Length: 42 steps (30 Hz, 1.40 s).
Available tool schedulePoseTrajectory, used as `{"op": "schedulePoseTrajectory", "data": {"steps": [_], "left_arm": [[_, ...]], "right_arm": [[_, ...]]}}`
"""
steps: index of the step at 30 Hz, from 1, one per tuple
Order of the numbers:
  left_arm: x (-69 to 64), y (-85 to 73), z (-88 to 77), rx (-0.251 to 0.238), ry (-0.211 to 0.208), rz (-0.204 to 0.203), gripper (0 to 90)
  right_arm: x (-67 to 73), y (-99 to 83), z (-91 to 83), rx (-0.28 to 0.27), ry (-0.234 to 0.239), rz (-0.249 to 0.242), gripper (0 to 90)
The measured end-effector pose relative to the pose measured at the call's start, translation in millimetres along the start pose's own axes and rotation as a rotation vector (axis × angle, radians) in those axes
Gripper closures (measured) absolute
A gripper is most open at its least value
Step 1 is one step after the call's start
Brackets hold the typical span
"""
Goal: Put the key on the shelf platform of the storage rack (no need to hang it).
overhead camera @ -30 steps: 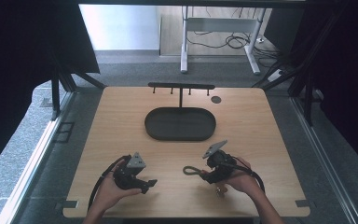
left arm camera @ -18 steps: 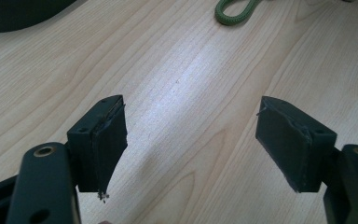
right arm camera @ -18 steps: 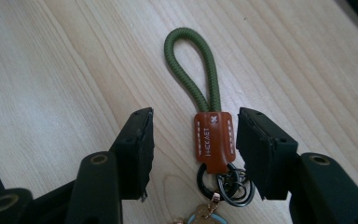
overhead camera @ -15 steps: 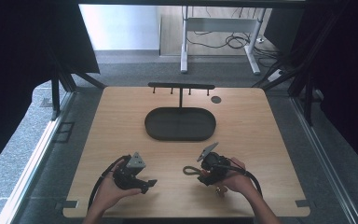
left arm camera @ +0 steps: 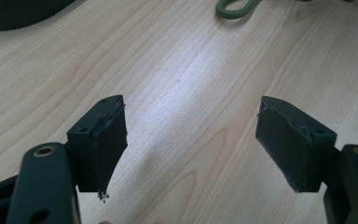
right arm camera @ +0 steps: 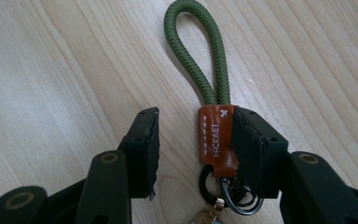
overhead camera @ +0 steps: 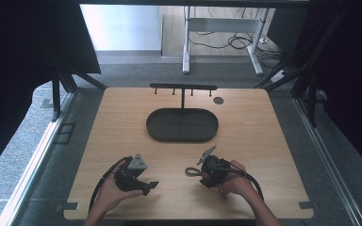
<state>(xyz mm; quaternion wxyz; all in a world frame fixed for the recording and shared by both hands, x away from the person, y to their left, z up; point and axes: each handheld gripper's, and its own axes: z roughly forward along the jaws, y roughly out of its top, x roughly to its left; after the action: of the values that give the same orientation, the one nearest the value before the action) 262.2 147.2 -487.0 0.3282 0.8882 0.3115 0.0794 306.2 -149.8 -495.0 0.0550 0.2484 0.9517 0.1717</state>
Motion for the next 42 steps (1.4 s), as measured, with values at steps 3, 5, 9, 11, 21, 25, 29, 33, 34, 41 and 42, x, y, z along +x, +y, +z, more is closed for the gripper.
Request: {"op": "schedulePoseTrajectory", "data": {"steps": [3,5,9,11,21,25,29,33,34,41,42], "left_arm": [[-0.5,0.1,0.3,-0.001,-0.001,0.001,25.3],[-0.9,0.4,0.3,0.001,0.0,0.002,25.3],[-0.7,0.3,0.3,0.001,-0.001,0.002,25.3],[-0.4,0.1,0.5,0.0,-0.001,0.002,25.3],[-0.7,0.1,2.4,0.006,-0.004,0.004,25.3],[-0.1,0.1,2.2,0.009,-0.004,0.008,25.3],[-0.2,0.0,2.4,0.01,-0.004,0.007,25.2],[-0.7,0.1,2.6,0.006,-0.004,0.005,25.2],[-0.4,0.0,2.4,0.009,-0.004,0.007,25.2],[0.8,-0.4,1.0,0.007,0.0,0.001,25.3],[0.6,-0.4,1.0,0.007,0.001,0.001,25.3]], "right_arm": [[-2.0,0.4,2.7,0.012,-0.018,0.005,51.9],[-3.1,0.4,4.8,0.018,-0.023,0.007,51.9],[-4.3,0.6,5.4,0.018,-0.021,0.009,52.9],[-4.6,0.6,5.7,0.02,-0.025,0.007,53.7],[-12.0,1.1,6.6,0.031,-0.019,0.009,61.8],[-16.3,0.4,9.8,0.04,-0.005,0.017,64.7],[-16.4,0.5,9.7,0.04,-0.003,0.015,65.6],[-15.7,0.5,9.4,0.04,-0.007,0.011,66.0],[-15.5,0.5,9.1,0.041,-0.008,0.012,66.0],[-18.2,-1.2,-5.2,-0.004,-0.003,0.024,66.2],[-18.5,-1.5,-8.6,-0.014,-0.002,0.026,66.2]]}}
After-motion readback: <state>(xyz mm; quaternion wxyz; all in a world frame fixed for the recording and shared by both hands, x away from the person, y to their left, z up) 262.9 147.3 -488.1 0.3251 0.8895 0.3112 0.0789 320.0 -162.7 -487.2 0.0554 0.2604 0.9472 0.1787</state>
